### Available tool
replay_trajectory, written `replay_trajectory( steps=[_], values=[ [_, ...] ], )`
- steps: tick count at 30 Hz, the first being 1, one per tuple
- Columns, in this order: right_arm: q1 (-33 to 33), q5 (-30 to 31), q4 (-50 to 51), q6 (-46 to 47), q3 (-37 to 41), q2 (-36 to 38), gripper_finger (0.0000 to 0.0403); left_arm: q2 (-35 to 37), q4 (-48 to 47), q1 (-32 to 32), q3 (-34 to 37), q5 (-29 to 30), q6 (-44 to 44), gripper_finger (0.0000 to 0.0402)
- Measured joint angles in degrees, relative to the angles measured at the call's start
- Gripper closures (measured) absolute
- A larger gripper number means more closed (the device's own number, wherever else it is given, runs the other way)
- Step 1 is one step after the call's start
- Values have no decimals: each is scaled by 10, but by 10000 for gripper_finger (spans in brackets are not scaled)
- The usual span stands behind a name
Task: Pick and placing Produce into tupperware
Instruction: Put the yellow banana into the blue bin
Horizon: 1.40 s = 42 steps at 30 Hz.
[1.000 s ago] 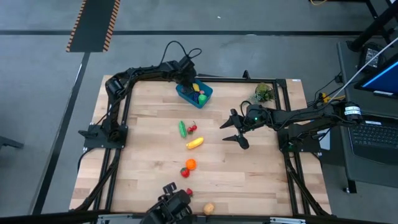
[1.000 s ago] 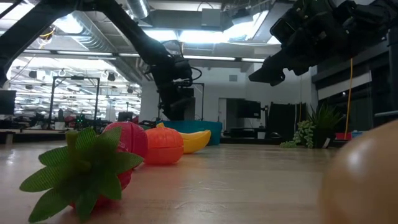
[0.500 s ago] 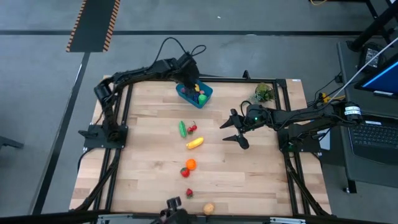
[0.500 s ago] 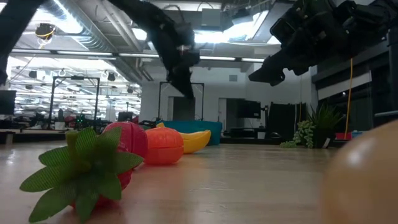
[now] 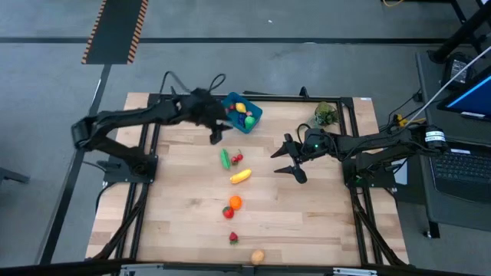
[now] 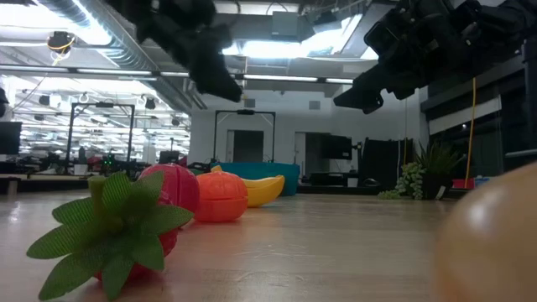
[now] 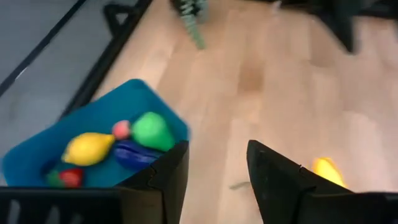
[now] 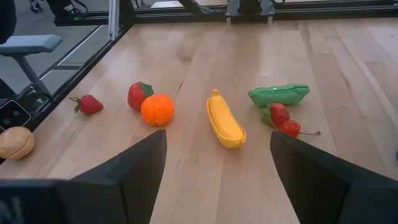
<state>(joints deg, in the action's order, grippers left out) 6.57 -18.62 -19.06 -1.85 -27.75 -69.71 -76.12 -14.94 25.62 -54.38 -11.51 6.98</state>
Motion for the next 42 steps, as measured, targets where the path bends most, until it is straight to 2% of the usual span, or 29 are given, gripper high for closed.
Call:
replay_trajectory(
  steps=[5, 11, 30, 34, 42],
  values=[
    [0, 0, 0, 0, 0, 0, 114, 67, 13, -43, 70, 0, -9, 252],
    [0, 0, 0, 2, 0, 0, 114, 79, 11, -85, 105, 0, -34, 246],
    [0, 0, 1, 3, 0, 0, 114, 75, 14, -108, 110, 2, -37, 261],
    [0, 0, 1, 2, 0, 0, 114, 72, 37, -142, 110, 5, -49, 265],
    [0, 0, 1, 1, 0, 0, 114, 37, 40, -233, 94, 82, -69, 272]
  ],
)
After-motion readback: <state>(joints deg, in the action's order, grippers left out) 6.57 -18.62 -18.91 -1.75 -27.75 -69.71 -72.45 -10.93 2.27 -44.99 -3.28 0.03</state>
